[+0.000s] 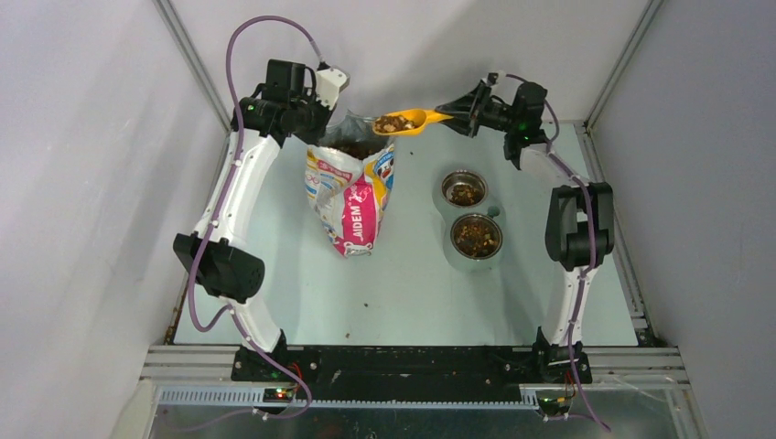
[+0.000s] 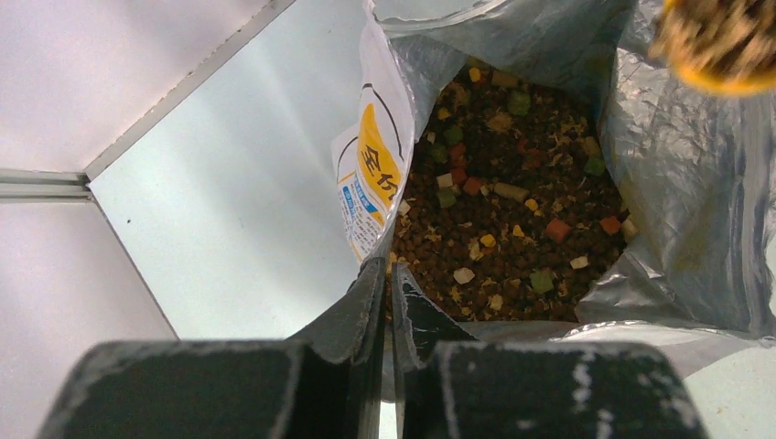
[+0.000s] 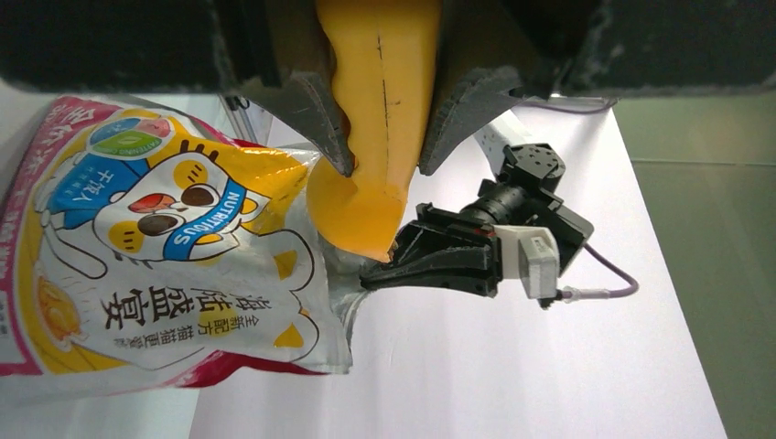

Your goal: Serve the pet food

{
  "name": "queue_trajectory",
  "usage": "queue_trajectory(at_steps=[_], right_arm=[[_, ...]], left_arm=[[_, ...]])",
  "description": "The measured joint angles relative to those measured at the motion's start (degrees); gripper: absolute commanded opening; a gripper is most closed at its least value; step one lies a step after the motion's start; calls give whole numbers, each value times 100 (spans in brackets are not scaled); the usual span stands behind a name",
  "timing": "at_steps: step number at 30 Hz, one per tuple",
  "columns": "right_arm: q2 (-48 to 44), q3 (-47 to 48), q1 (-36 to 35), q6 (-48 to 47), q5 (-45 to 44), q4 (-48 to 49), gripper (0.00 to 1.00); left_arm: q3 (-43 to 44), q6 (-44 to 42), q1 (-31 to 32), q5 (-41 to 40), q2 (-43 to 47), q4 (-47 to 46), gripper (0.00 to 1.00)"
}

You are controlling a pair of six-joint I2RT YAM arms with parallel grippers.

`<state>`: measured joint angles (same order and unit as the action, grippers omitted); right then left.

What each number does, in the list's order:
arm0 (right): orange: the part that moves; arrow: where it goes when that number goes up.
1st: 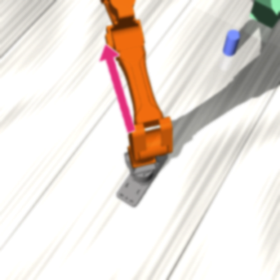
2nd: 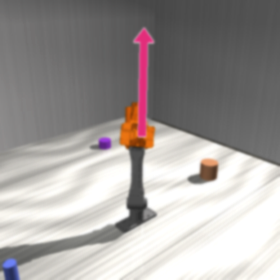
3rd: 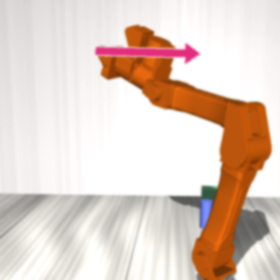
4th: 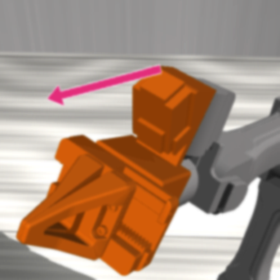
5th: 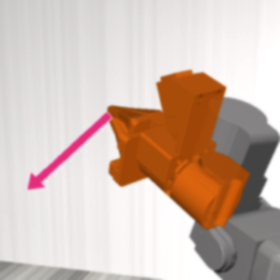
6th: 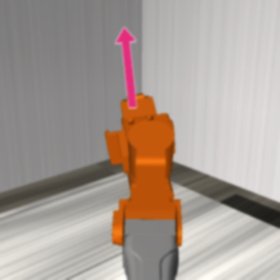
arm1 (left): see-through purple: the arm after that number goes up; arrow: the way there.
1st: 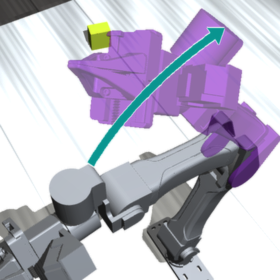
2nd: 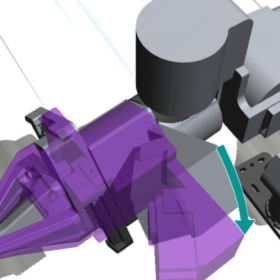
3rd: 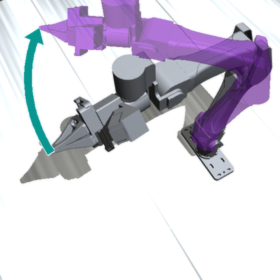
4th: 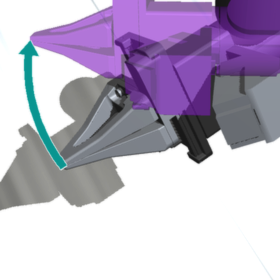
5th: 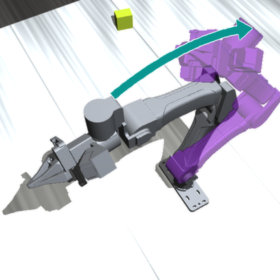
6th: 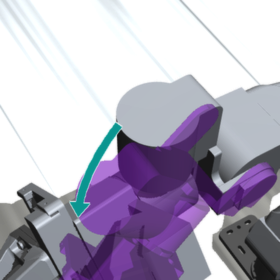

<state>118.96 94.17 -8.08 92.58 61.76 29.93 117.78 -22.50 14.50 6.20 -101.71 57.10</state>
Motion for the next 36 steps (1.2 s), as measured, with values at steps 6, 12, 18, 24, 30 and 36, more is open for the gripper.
queue_trajectory(at_steps=[6,12,18,24,30,36], right_arm=[[-282,-350,376,-61,-7,24,0],[-520,-754,660,-136,-4,17,0],[-931,-1296,1134,-326,-11,-111,0],[-1373,-1880,1580,-605,-20,-175,0],[-1637,-2361,1818,-820,-7,-321,0],[-1755,-2667,2304,-1126,2,-551,0]], left_arm=[[2,7,0,0,-31,-35,11],[103,11,0,0,-138,-42,11],[219,61,0,4,-227,-66,12],[278,131,0,66,-310,-177,12],[278,234,0,205,-470,-282,12],[284,304,0,284,-527,-304,12]])
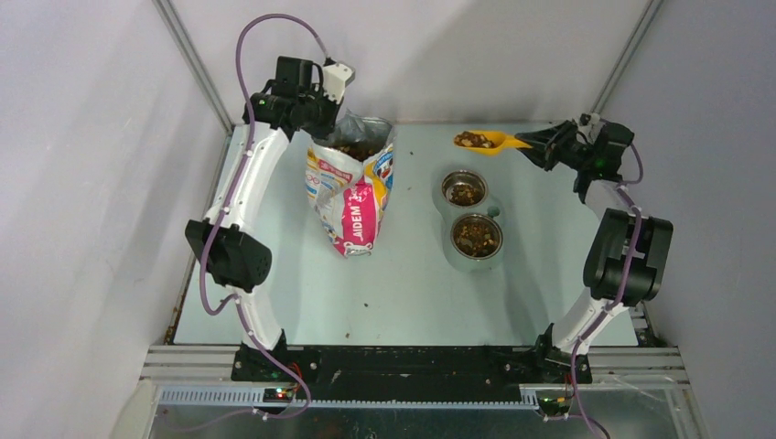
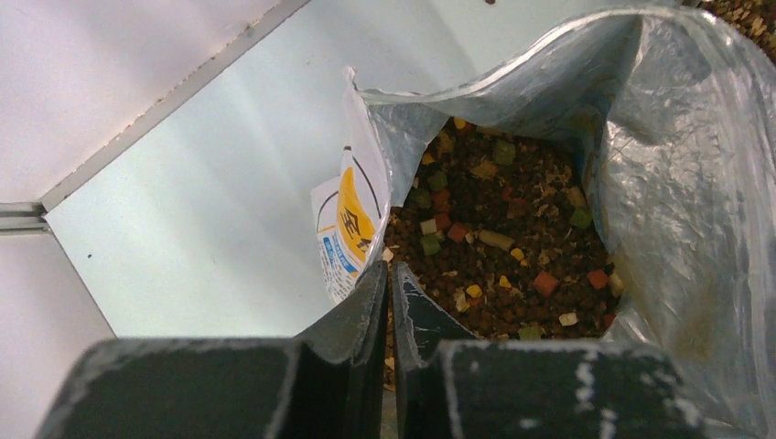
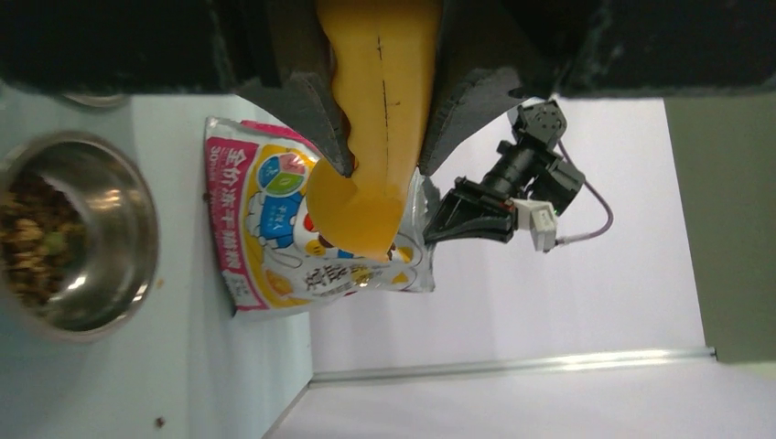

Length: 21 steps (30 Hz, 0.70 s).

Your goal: Serve the pet food

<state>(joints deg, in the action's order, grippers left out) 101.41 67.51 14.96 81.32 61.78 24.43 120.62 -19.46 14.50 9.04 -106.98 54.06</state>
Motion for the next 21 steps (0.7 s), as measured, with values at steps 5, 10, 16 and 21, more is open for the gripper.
queue_trajectory(at_steps=[5,10,16,21], right_arm=[[-61,-205,452,-442,2,-396,0],[-72,-264,693,-1102,-13,-955,0],[-114,-280,741,-2055,-240,-1753,0],[-221,-269,656,-2881,-619,-2544,0]], left_arm=[[114,37,0,33,-37,-48,12],[114,61,0,63,-42,-92,13],[94,111,-7,118,-42,-184,14],[-22,260,-15,195,-37,-341,19]])
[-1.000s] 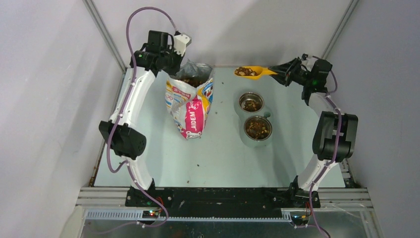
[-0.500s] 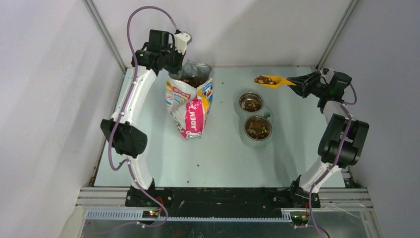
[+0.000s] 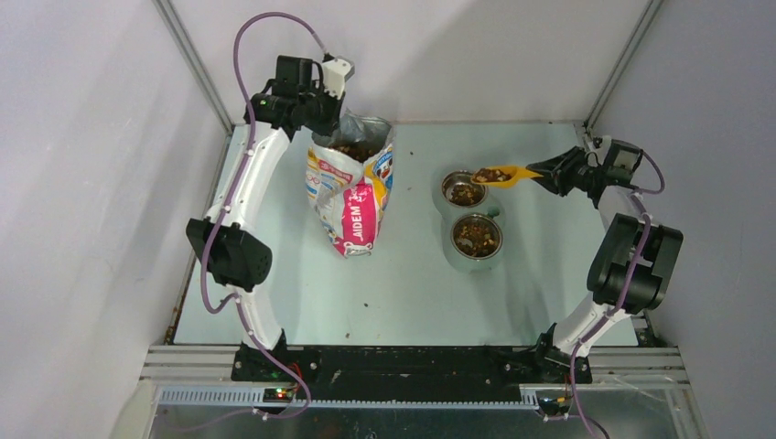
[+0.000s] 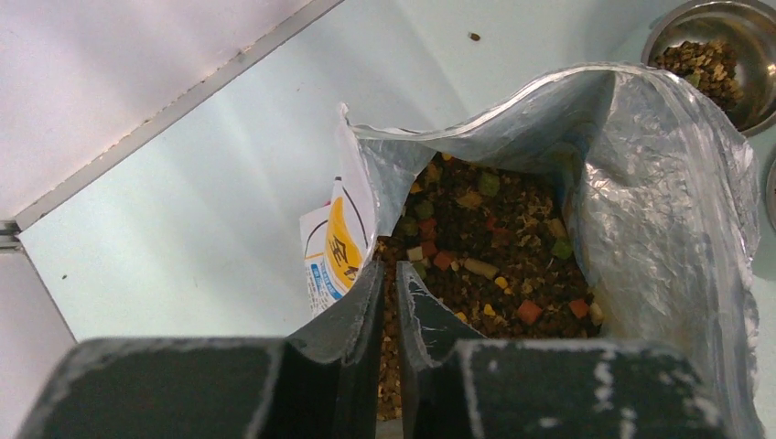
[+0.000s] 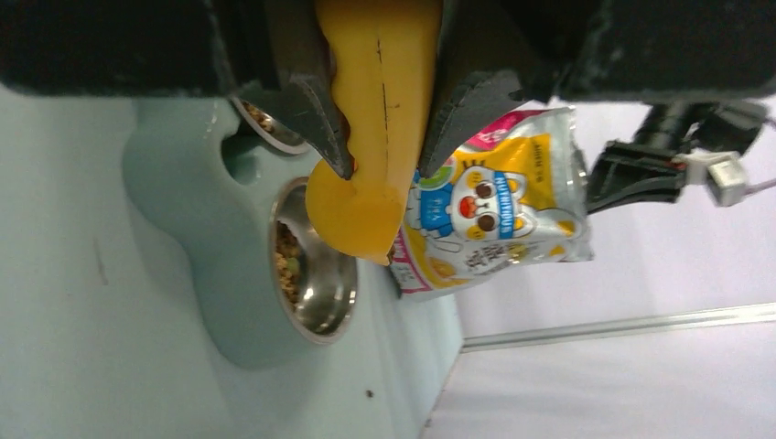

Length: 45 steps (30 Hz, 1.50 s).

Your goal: Serve the pet food

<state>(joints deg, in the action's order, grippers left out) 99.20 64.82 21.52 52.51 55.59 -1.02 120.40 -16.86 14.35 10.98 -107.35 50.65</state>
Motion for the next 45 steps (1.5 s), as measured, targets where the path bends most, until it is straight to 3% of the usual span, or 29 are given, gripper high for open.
queue_trajectory(at_steps=[9,26,34,38,45], right_arm=[[-26,367,-446,-1392,-1003,-1364,0],[48,1812,-1851,-3150,-3091,-2562,0],[66,2332,-2964,-4315,-4415,-2892,0],[-22,2385,-3274,-4966,-4824,-3095,0],[-496,2573,-3091,-5449,-4900,-3475,0]], left_arm=[[-79,365,0,146,131,-162,26],[-328,785,0,361,903,-306,32],[-363,946,0,315,1069,-299,53],[-363,1045,0,214,1084,-293,57],[-350,1093,0,39,1060,-170,59]])
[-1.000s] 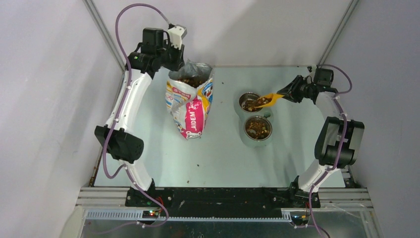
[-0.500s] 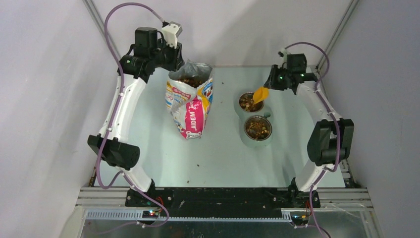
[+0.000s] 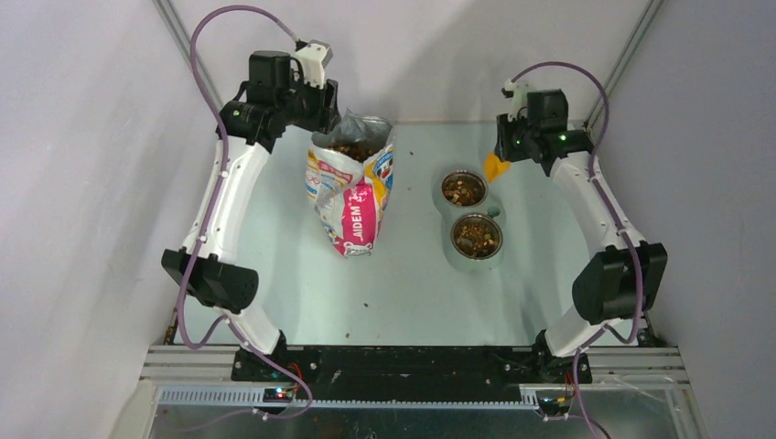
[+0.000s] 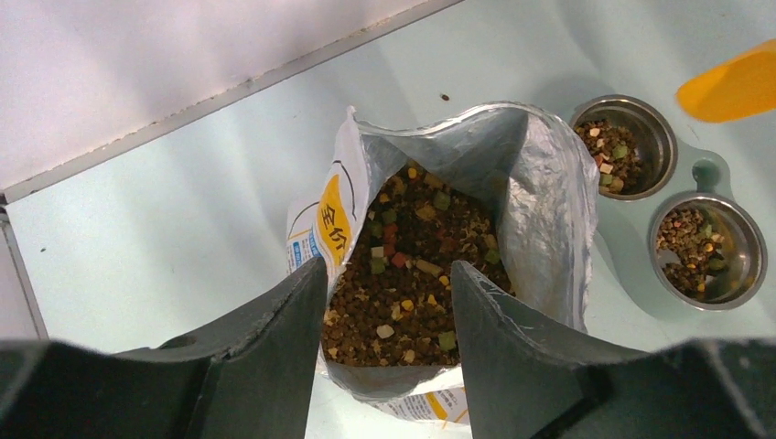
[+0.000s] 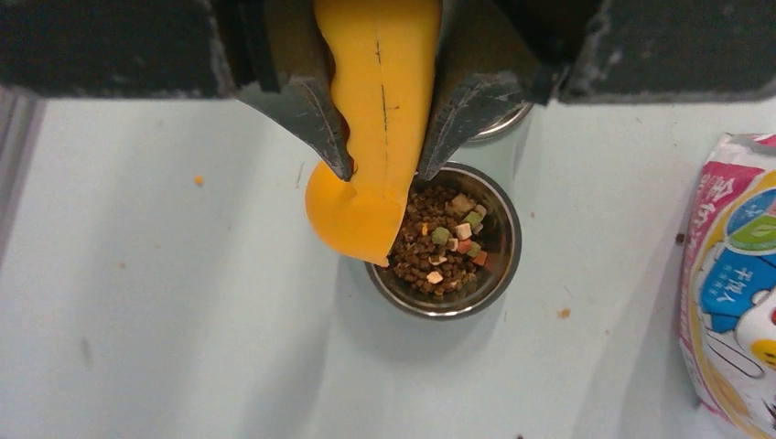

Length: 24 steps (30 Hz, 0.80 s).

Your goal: Serve the pet food

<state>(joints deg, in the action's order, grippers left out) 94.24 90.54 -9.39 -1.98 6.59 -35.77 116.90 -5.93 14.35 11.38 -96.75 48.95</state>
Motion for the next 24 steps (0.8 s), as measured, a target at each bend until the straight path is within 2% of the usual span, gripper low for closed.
queue_trajectory(at_steps=[7,15,20,24], right_arm=[[-501,308,162,-17,372,-138,0],[-562,555,-20,96,837,-162,0],[-455,1167,-310,140,1067,-138,0],[-267,1829,-708,186,1274,-33,0]], left_arm=[[546,-9,0,-72,-566,269,59],[841,-162,0,-149,-1318,446,53],[846,-219,-2,-575,-1512,562,42],[846,-203,-11,-863,-1512,560,25]])
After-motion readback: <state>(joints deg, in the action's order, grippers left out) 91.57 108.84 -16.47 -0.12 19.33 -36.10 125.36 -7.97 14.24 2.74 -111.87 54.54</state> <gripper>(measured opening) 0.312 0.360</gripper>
